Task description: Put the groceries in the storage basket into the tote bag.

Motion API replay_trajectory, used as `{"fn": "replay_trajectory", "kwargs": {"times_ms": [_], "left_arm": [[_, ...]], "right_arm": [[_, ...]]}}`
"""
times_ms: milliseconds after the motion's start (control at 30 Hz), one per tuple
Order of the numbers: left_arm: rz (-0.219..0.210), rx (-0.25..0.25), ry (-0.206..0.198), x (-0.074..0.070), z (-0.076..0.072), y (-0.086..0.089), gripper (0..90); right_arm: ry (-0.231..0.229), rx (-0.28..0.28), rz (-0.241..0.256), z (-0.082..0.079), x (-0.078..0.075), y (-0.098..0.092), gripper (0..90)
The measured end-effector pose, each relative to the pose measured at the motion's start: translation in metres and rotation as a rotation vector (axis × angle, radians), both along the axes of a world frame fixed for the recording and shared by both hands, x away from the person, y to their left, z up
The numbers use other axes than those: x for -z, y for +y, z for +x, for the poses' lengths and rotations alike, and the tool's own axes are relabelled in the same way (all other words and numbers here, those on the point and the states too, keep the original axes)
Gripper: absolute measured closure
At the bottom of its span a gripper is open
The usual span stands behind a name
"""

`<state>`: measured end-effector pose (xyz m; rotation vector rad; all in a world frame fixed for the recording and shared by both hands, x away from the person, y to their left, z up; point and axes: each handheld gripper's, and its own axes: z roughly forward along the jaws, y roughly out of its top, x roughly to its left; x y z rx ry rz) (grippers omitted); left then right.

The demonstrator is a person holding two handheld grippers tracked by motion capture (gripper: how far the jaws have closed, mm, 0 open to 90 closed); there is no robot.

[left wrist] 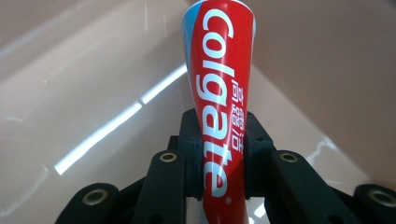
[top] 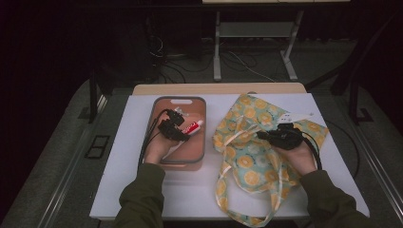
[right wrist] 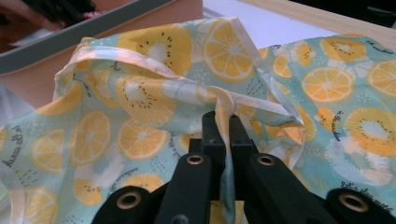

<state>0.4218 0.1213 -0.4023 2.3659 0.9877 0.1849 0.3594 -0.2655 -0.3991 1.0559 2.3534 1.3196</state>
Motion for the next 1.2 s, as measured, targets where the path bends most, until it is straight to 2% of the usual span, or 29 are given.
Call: {"fn": "replay_trajectory", "kwargs": {"times_ms": [133,300,433,533,633,933,1200], "left_arm": [[-0.03,0.003,-0.032,-0.02,-0.001,0.006,74.4],[-0.083,0.043,-0.077,-0.047,-0.009,0.01,74.6],[-0.116,0.081,-0.097,-0.062,-0.018,0.004,74.7],[-0.121,0.115,-0.104,-0.07,-0.027,-0.004,74.7],[-0.141,0.154,-0.105,-0.074,-0.036,-0.015,74.8],[-0.164,0.257,-0.097,-0.079,-0.065,-0.055,75.0],[-0.145,0.344,-0.085,-0.071,-0.09,-0.102,75.0]], "right_arm": [[-0.003,0.003,0.003,0.001,0.0,-0.001,89.0],[-0.002,0.004,0.003,0.001,0.0,-0.002,89.0],[-0.002,0.004,0.002,0.001,0.0,-0.001,89.0],[-0.002,0.006,0.001,0.001,0.0,-0.001,89.0],[-0.002,0.007,0.0,0.001,0.0,-0.001,89.0],[-0.002,0.013,-0.002,0.002,0.0,-0.003,89.0],[-0.005,0.011,-0.005,0.001,-0.001,-0.003,89.0]]}}
